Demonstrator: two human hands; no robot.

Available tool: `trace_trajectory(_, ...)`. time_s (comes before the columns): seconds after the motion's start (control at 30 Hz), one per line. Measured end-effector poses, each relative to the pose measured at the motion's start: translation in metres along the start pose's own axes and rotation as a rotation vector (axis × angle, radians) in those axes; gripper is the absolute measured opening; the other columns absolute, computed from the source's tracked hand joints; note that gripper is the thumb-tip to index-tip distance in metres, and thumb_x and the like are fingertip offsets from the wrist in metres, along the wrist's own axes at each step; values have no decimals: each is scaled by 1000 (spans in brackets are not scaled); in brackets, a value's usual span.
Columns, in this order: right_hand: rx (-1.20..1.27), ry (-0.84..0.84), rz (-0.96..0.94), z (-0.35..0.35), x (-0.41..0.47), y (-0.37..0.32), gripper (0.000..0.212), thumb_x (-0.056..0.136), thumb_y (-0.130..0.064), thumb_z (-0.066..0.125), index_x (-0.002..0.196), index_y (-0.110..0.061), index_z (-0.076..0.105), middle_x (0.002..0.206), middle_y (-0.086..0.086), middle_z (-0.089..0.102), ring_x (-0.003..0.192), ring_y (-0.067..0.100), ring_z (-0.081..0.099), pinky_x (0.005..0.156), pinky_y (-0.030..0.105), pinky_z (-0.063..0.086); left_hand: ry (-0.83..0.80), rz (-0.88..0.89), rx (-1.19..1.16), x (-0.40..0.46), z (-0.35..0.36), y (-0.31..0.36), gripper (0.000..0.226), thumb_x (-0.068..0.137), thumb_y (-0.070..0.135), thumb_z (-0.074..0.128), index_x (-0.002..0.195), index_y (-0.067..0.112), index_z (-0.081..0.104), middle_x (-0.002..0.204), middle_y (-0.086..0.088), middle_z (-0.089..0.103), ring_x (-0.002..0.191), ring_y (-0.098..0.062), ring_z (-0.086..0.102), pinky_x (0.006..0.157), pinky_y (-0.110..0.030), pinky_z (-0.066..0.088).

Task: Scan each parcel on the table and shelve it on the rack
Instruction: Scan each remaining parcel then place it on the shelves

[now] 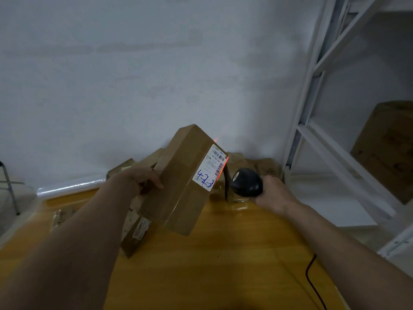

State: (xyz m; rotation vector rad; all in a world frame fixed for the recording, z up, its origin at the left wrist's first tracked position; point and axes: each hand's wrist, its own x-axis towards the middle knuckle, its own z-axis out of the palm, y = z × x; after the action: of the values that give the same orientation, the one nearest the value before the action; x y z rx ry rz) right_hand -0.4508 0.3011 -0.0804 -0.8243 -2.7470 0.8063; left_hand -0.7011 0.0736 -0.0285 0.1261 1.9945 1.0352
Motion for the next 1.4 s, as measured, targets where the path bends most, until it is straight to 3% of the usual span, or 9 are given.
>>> trace_trajectory(0.37, 47, -29, -9, 7, 0, -4, 15, 80, -16, 75, 87, -20, 63, 74, -4, 64, 68, 3, 58, 51, 14, 36, -21, 13, -1, 3, 1, -7, 33, 73, -17, 62, 93, 9, 62, 97, -10, 54, 83, -31, 50, 77, -46, 46)
trace_trajectory(0.5, 432, -25, 55, 12, -7, -10, 31, 79, -12, 78, 101, -26, 61, 75, -4, 67, 57, 5, 63, 49, 17, 45, -38, 39, 8, 5, 2, -19, 47, 64, -5, 75, 106, 10, 60, 123, -11, 49, 112, -34, 46, 100, -48, 42)
trace_trajectory(0.6, 667, -44, 155, 16, -15, -11, 23, 81, -12, 76, 96, -25, 64, 68, -2, 72, 51, 5, 64, 47, 15, 47, -89, 35, 72, 12, 13, -28, 79, 55, 17, 87, 126, 9, 52, 134, -10, 47, 128, -36, 42, 108, -52, 38)
trace_trajectory(0.7, 733, -20, 258, 25, -25, -9, 18, 82, -12, 75, 92, -25, 67, 67, -4, 73, 53, 7, 65, 47, 17, 48, -182, 4, 285, 18, 34, -29, 79, 67, 40, 83, 134, 13, 51, 143, -13, 45, 129, -36, 44, 108, -51, 37)
trace_trajectory(0.9, 890, -45, 456, 29, -66, 7, 16, 77, -13, 80, 90, -10, 70, 65, 6, 70, 52, 14, 63, 51, 24, 50, -371, 11, 563, 15, 80, -23, 106, 55, 40, 92, 144, 11, 43, 149, -11, 42, 137, -33, 38, 112, -51, 33)
trace_trajectory(1.07, 1002, -45, 499, 11, -120, 24, 22, 77, -11, 80, 96, -7, 70, 64, 11, 67, 48, 18, 57, 49, 27, 48, -406, 118, 775, -14, 140, -18, 106, 51, 51, 90, 141, 16, 47, 149, -3, 40, 137, -26, 35, 104, -36, 34)
trace_trajectory(1.17, 1017, -10, 529, -6, -160, 40, 18, 77, -11, 80, 91, -8, 69, 63, 10, 65, 47, 18, 55, 46, 26, 46, -465, 176, 838, -45, 188, -11, 113, 39, 57, 90, 136, 15, 52, 142, -1, 47, 128, -24, 43, 105, -38, 39)
trace_trajectory(1.3, 1056, 94, 537, -38, -228, 75, 22, 78, -9, 79, 97, -6, 68, 61, 10, 65, 45, 17, 55, 43, 25, 45, -524, 226, 928, -93, 260, -8, 84, 47, 53, 89, 118, 18, 59, 109, 6, 59, 96, -13, 55, 70, -26, 47)
trace_trajectory(1.4, 1081, 197, 538, -63, -282, 102, 26, 78, -8, 78, 102, -7, 68, 62, 11, 65, 46, 19, 55, 45, 26, 46, -542, 262, 954, -128, 310, -14, 93, 43, 53, 90, 122, 14, 58, 111, 0, 62, 99, -17, 60, 73, -29, 52)
